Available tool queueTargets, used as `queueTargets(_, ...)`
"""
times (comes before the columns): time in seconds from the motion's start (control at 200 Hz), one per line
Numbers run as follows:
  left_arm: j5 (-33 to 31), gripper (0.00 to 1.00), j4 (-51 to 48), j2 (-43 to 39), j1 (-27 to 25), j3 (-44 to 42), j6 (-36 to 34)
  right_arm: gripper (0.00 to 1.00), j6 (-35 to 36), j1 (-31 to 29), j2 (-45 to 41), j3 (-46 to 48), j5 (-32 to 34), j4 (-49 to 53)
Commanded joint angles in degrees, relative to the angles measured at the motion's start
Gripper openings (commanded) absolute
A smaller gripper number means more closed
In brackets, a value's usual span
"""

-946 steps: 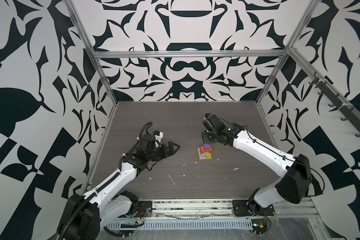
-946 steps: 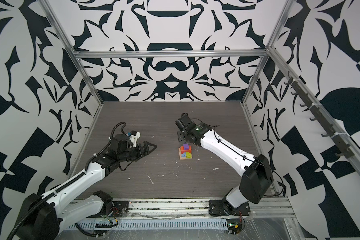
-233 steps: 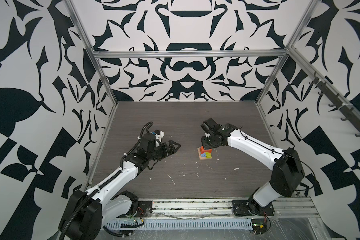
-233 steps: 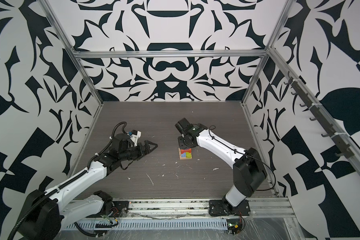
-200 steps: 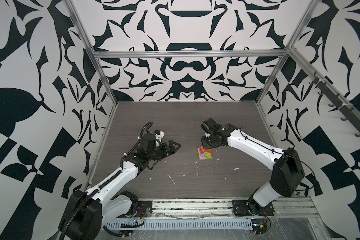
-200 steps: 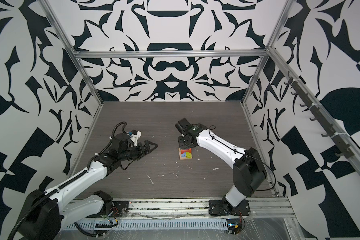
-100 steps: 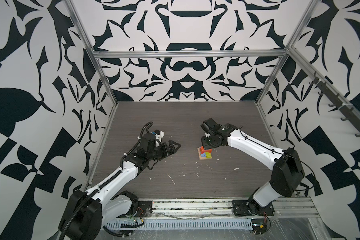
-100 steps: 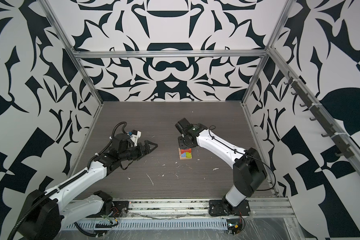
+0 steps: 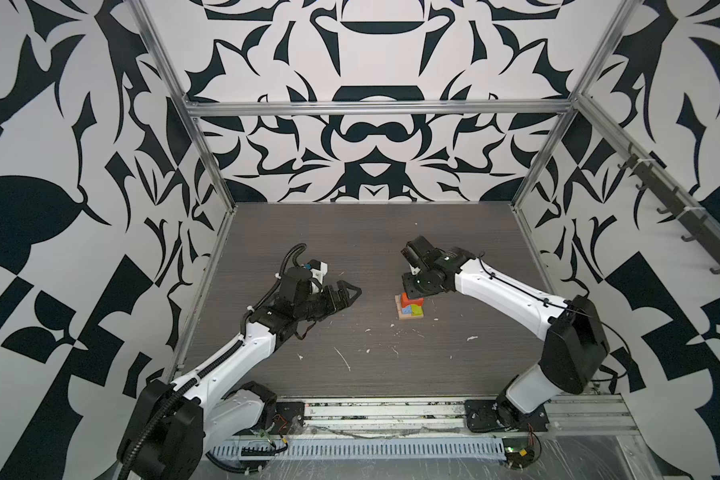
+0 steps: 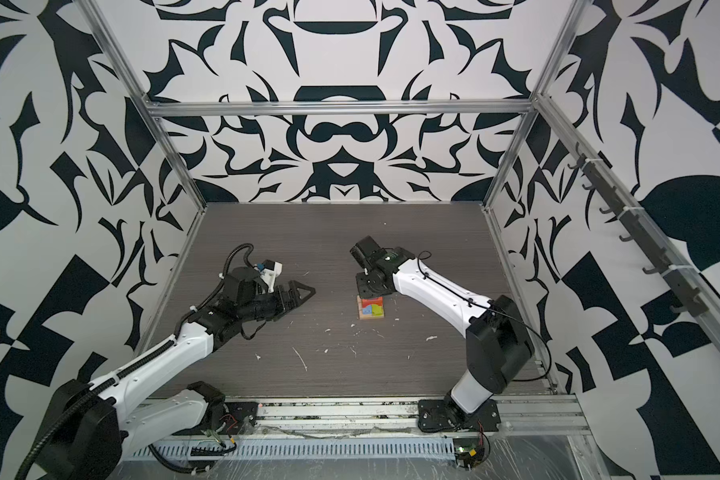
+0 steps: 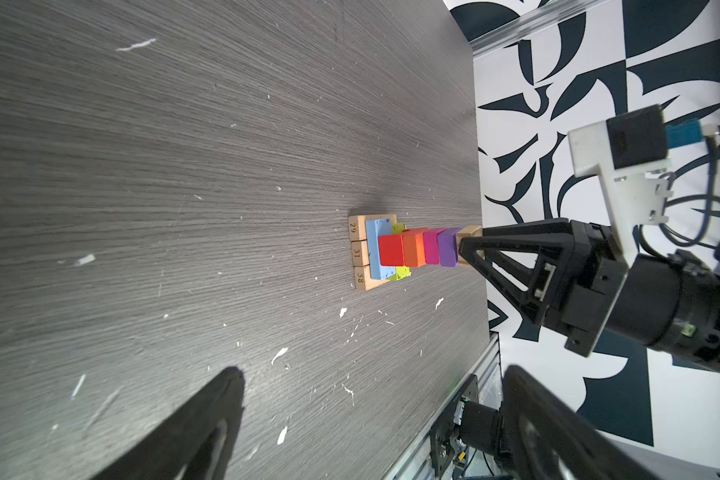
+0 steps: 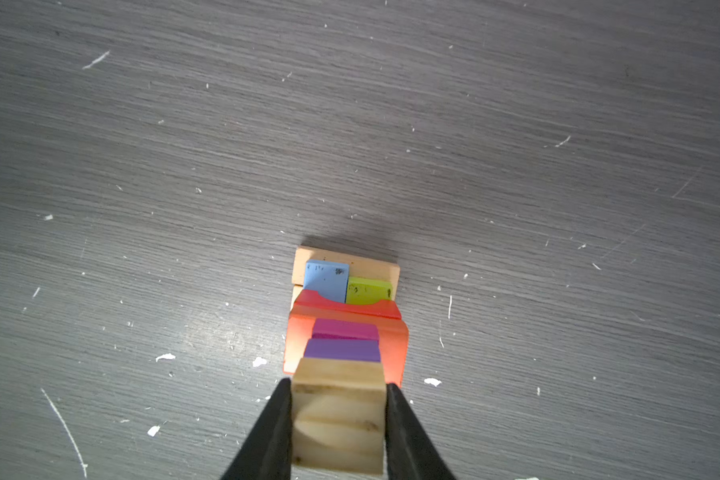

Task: Build the wood block tower
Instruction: 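Lower the pine cube onto the purple cube with the right gripper, then open the right gripper to release the pine cube and lift away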

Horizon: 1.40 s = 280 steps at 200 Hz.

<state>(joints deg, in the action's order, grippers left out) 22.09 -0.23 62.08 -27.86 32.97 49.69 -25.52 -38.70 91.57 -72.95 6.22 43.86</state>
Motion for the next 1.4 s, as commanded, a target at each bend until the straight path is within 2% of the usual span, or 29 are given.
queueTargets(0.0,0.07,1.00,-0.08,-0.59,0.17,-1.33,0.02,0.38,-0.15,0.16,-0.56,0.17,0.59,-0.44)
queueTargets(0.41,-0.03,0.99,-0.12,-0.78,0.15,-1.33,0.05,0.39,-0.23,0.20,-0.51,0.06,0.37,-0.64)
queueTargets(0.595,-0.04,1.00,-0.21,-1.00,0.16,-1.41,0.01,0.43,-0.23,0.20,-0.41,-0.24,0.29,-0.69)
queueTargets(0.77,-0.23,1.00,-0.28,-1.19,0.14,-1.51,-0.10,0.55,-0.26,0.13,-0.75,-0.69,0.29,-1.47)
queueTargets(0.895,-0.28,1.00,-0.58,-0.92,0.16,-1.05,-0.33,0.71,0.16,0.16,-1.51,-1.41,0.29,-2.37)
queueTargets(0.93,-0.20,1.00,-0.57,-0.85,0.13,-0.96,-0.38,0.79,0.25,0.19,-1.80,-1.58,0.33,-2.80)
queueTargets(1.005,-0.30,1.00,-0.65,-0.82,0.17,-0.72,-0.41,0.86,0.83,0.20,-2.37,-1.87,0.70,-3.47)
queueTargets(1.2,-1.11,1.00,-3.79,-0.93,0.17,1.12,-2.15,0.92,2.42,0.19,-4.10,-3.20,3.75,-3.95)
queueTargets(1.235,-1.49,0.99,-4.86,-1.04,0.14,1.80,-2.73,0.96,3.29,0.20,-4.65,-3.31,4.27,-4.08)
queueTargets(1.265,-1.80,0.99,-5.65,-1.09,0.17,2.36,-3.17,0.99,3.60,0.18,-5.17,-3.23,7.64,-4.06)
queueTargets(1.395,-3.10,0.99,-8.86,-1.36,0.22,4.29,-5.21,1.00,5.43,0.29,-9.16,-0.54,13.67,-7.62)
